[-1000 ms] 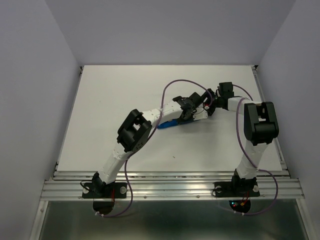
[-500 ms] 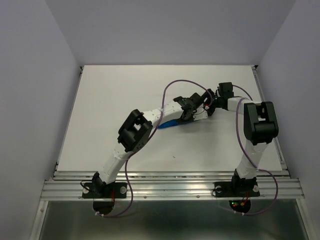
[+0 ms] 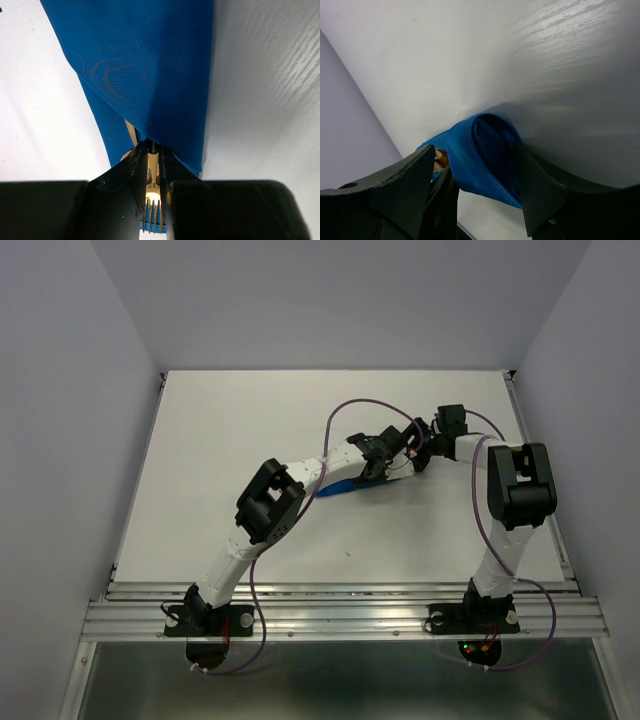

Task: Fold the napkin into a case and place the utensils inside
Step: Stuff the fork into the folded napkin.

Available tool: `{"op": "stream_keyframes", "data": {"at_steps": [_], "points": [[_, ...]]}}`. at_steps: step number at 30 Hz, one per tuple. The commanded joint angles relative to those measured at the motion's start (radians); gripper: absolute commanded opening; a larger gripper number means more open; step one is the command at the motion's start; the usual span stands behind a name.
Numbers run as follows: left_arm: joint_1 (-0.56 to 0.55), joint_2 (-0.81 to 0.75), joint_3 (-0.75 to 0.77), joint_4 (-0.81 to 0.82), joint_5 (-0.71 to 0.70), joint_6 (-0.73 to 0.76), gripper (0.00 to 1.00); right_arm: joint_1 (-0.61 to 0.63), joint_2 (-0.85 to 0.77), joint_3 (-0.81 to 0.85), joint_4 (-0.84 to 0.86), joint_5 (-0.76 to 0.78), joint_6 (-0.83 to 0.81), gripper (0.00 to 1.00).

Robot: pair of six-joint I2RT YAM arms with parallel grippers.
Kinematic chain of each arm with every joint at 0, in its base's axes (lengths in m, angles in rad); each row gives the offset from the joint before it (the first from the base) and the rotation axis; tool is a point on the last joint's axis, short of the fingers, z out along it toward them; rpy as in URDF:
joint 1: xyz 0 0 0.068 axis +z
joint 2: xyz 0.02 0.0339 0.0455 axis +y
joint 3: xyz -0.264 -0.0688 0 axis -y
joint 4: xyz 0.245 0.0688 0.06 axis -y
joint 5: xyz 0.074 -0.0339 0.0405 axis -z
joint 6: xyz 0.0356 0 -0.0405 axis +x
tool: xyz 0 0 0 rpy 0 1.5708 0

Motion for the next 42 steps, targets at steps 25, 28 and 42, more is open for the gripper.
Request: {"op": "stream_keyframes", "data": {"at_steps": [25,28,42], "points": [[0.004,-0.109,-0.043,-0.021,0.028,-0.045,0.57,0.009,0.011,0.006,0.031,0.001,-0.001,0.7],[0.007,-0.102,-0.035,-0.023,0.031,-0.048,0.58,0.009,0.011,0.005,0.03,0.003,-0.003,0.7],[0.041,-0.181,-0.038,-0.023,0.046,-0.065,0.58,0.009,0.016,0.006,0.033,0.003,-0.003,0.7]]}}
